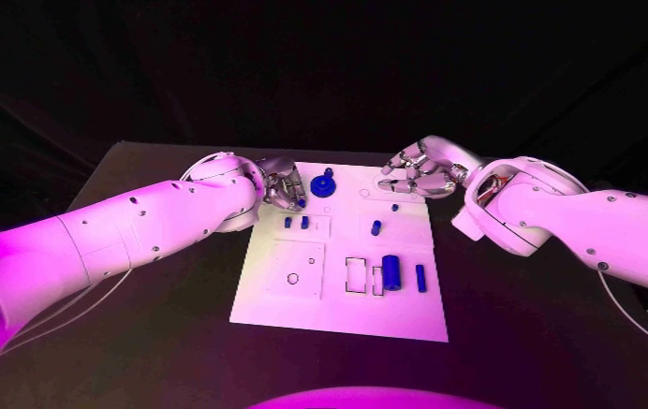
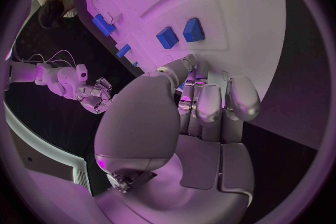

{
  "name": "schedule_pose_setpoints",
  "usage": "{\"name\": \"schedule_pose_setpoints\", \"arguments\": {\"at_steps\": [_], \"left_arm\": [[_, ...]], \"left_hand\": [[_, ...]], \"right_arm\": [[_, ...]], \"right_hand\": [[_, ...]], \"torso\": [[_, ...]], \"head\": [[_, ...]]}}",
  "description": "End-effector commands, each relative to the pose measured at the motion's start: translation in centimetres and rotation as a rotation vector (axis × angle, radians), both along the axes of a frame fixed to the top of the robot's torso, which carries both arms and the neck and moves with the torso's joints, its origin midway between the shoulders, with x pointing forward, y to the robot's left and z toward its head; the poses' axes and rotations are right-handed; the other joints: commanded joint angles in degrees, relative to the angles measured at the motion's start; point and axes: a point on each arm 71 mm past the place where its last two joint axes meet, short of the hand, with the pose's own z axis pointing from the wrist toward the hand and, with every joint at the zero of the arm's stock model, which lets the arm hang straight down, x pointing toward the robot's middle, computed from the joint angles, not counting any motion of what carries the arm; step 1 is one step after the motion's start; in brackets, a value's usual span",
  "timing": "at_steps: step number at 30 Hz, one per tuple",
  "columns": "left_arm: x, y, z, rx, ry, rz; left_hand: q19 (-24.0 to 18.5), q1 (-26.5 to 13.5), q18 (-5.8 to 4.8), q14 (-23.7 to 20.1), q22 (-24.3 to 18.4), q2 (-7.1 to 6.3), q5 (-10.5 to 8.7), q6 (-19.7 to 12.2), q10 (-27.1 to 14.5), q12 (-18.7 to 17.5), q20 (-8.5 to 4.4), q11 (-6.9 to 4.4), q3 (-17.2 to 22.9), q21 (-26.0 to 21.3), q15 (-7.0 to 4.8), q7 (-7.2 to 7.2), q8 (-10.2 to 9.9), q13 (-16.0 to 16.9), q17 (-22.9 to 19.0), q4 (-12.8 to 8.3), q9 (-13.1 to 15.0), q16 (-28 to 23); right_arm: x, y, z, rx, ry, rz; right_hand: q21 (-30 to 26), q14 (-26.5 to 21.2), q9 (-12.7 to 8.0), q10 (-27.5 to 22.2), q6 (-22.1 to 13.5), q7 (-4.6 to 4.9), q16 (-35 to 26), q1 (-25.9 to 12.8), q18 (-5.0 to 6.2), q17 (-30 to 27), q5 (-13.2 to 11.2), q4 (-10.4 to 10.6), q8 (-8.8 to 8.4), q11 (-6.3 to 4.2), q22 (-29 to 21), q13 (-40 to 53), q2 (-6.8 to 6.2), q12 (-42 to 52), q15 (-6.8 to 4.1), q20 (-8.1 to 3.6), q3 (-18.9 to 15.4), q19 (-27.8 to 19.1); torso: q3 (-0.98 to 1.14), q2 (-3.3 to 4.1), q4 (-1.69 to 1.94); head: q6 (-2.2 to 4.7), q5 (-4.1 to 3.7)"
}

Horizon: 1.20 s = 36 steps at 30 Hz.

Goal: Assemble the parts on the task board

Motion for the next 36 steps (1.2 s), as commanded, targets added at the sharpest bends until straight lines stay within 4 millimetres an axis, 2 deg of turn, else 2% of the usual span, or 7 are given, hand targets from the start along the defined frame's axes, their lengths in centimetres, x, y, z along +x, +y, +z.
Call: {"name": "schedule_pose_setpoints", "arguments": {"at_steps": [1, 19, 29, 30, 33, 35, 36], "left_arm": [[-0.1, -0.1, -0.1, 0.004, 0.015, -0.003], [0.0, 0.4, -0.1, 0.005, 0.014, 0.011], [0.1, 1.1, 0.2, -0.012, -0.018, 0.029], [0.1, 1.2, 0.2, -0.018, -0.025, 0.031], [0.1, 1.6, 0.5, -0.050, -0.051, 0.040], [0.1, 1.9, 0.7, -0.073, -0.062, 0.042], [0.1, 2.1, 0.9, -0.093, -0.070, 0.043]], "left_hand": [[-0.1, -0.6, -0.53, 0.0, -0.1, -0.06, -0.07, -0.5, 0.4, -0.4, 0.19, 0.05, -0.2, -0.2, 0.19, -0.12, -0.4, 0.1, -0.1, 0.4, -0.1, 0.2], [0.0, -0.6, -0.54, 0.1, 0.1, -0.52, -0.03, -2.0, 0.8, -0.8, 0.20, 0.02, 0.2, -0.2, 0.16, -0.02, -1.3, 0.3, -0.2, 0.0, -0.6, 0.4], [0.1, -0.2, -0.60, 0.1, 0.2, -0.74, 0.02, -3.0, 1.3, -1.0, 0.31, 0.28, 0.7, 0.0, 0.33, 0.52, -1.4, 0.4, -0.7, -0.4, -1.1, 0.3], [0.1, -0.1, -0.59, 0.1, 0.2, -0.70, 0.03, -3.0, 1.4, -1.0, 0.31, 0.28, 0.8, 0.0, 0.34, 0.50, -1.4, 0.4, -0.8, -0.5, -1.1, 0.3], [0.0, 0.2, -0.52, 0.1, 0.0, -0.58, 0.03, -2.6, 1.3, -1.2, 0.33, 0.26, 1.2, -0.2, 0.33, 0.41, -1.1, 0.5, -1.0, -0.8, -1.2, 0.2], [-0.5, 0.3, -0.33, -0.2, -0.9, -0.57, 0.04, -2.0, 1.2, -1.4, 0.33, 0.27, 1.3, -0.8, 0.34, 0.33, -0.8, 0.5, -1.7, -0.9, -1.1, -0.1], [-0.8, 0.2, -0.24, -0.3, -1.3, -0.62, 0.06, -1.9, 1.2, -1.4, 0.33, 0.26, 1.4, -1.1, 0.34, 0.30, -0.7, 0.5, -1.9, -0.9, -1.1, -0.3]], "right_arm": [[0.0, 0.1, 0.0, -0.003, -0.002, 0.008], [0.0, -0.1, 0.0, -0.004, -0.002, 0.004], [0.2, -0.3, -0.1, -0.007, -0.001, -0.005], [0.2, -0.4, -0.1, -0.009, 0.000, -0.007], [0.4, -0.6, -0.2, -0.016, 0.005, -0.012], [0.5, -0.7, -0.3, -0.026, 0.008, -0.012], [0.6, -0.8, -0.3, -0.037, 0.008, -0.011]], "right_hand": [[-0.3, 2.5, 0.1, 0.0, -0.1, -0.05, -0.3, 0.5, 0.99, 0.0, 0.4, 0.0, 0.22, -0.17, -0.1, 0.1, 0.22, 0.2, -0.32, 0.15, -0.2, -0.4], [-0.7, 2.4, 0.1, -0.2, -0.1, -0.07, -0.6, 0.5, 1.06, -0.3, 0.4, 0.1, 0.32, -0.20, -0.3, -0.4, 0.28, -0.2, -0.34, 0.14, -0.4, -0.5], [-1.0, 2.4, 0.0, -0.8, -0.2, -0.06, -0.8, 0.6, 1.11, -0.6, 0.4, 0.1, 0.30, -0.19, -0.5, -1.1, 0.25, -0.8, -0.34, 0.13, -0.5, -0.7], [-1.2, 2.3, 0.0, -1.2, -0.2, -0.05, -0.9, 0.6, 1.15, -0.7, 0.4, 0.1, 0.30, -0.18, -0.6, -1.6, 0.25, -1.4, -0.33, 0.13, -0.5, -0.7], [-6.2, 1.0, 0.0, -10.8, -0.4, 0.03, -4.9, 2.3, 2.09, -5.2, 0.4, -0.3, 0.48, -0.17, -3.8, -14.3, 0.62, -14.4, -0.35, 0.14, -0.1, -3.3], [-8.1, 0.5, 0.0, -11.8, -0.2, 0.09, -6.6, 4.2, 2.41, -7.0, -0.4, -1.1, 0.61, -0.15, -5.0, -16.8, 0.83, -17.9, -0.37, 0.05, 0.7, -4.1], [-9.4, 0.1, -0.1, -12.7, 0.1, 0.50, -8.3, 6.5, 2.61, -8.9, -1.7, -1.9, 0.66, -0.24, -5.7, -20.1, 1.08, -22.3, -0.18, -0.08, 2.2, -4.5]], "torso": [[-0.01, 0.01, -0.01], [-0.04, 0.03, -0.01], [-0.06, 0.03, 0.01], [-0.04, 0.01, 0.00], [-0.05, -0.05, -0.03], [-0.05, -0.06, -0.04], [-0.04, -0.04, -0.03]], "head": [[0.00, 0.02], [-0.03, -0.07], [-0.05, -0.20], [-0.04, -0.19], [-0.01, -0.25], [0.00, -0.29], [0.02, -0.32]]}}
